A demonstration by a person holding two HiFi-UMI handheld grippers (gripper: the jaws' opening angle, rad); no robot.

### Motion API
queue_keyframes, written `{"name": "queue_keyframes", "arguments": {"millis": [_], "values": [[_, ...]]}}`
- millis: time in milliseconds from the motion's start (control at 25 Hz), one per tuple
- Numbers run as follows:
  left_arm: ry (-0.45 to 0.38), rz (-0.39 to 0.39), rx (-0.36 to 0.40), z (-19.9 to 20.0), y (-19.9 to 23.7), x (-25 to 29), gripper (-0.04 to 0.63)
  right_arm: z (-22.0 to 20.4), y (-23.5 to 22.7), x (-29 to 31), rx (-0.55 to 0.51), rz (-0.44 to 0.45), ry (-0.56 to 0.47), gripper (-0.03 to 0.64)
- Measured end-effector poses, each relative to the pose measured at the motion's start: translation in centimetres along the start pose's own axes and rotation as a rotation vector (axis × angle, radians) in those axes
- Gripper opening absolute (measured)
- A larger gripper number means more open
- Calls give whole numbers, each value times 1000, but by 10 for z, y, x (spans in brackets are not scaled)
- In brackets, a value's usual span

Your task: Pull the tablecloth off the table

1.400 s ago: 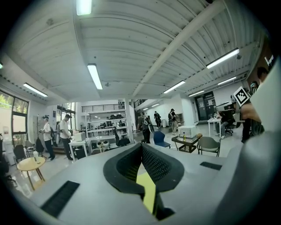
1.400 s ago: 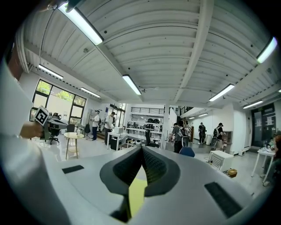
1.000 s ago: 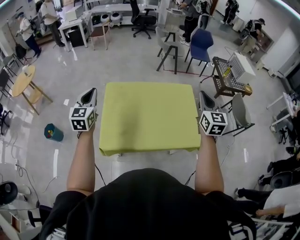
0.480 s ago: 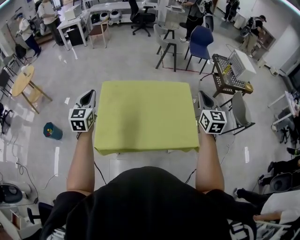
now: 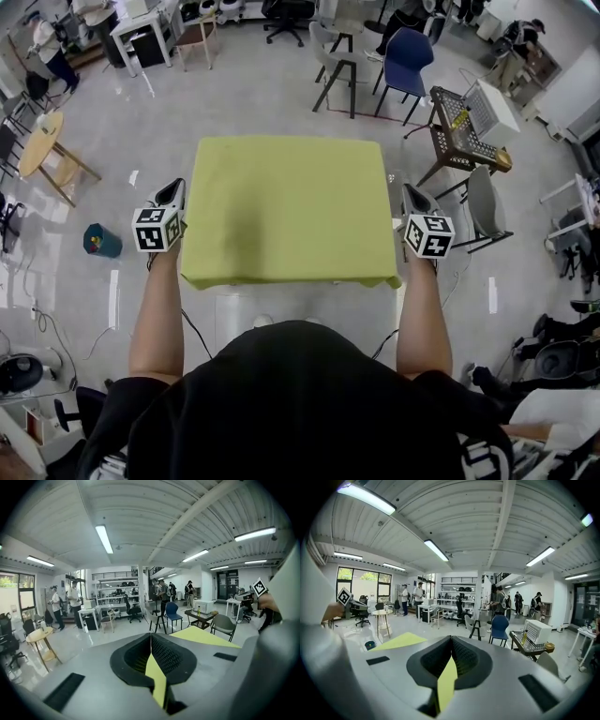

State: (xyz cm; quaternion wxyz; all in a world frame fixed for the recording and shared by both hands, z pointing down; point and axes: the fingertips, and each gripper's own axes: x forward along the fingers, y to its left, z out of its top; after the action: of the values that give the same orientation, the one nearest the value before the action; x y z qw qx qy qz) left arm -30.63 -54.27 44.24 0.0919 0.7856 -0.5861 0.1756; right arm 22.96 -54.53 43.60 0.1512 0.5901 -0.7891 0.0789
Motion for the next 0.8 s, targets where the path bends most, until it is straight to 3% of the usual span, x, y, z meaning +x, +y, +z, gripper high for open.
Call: {"name": "queue_keyframes", "arguments": {"millis": [360, 800], "values": [[132, -6, -18, -68, 5, 16, 25, -112, -17, 11, -67, 65, 201, 41], [310, 25, -38, -164, 38, 22, 31, -241, -38, 1, -76, 103, 419, 90]]}}
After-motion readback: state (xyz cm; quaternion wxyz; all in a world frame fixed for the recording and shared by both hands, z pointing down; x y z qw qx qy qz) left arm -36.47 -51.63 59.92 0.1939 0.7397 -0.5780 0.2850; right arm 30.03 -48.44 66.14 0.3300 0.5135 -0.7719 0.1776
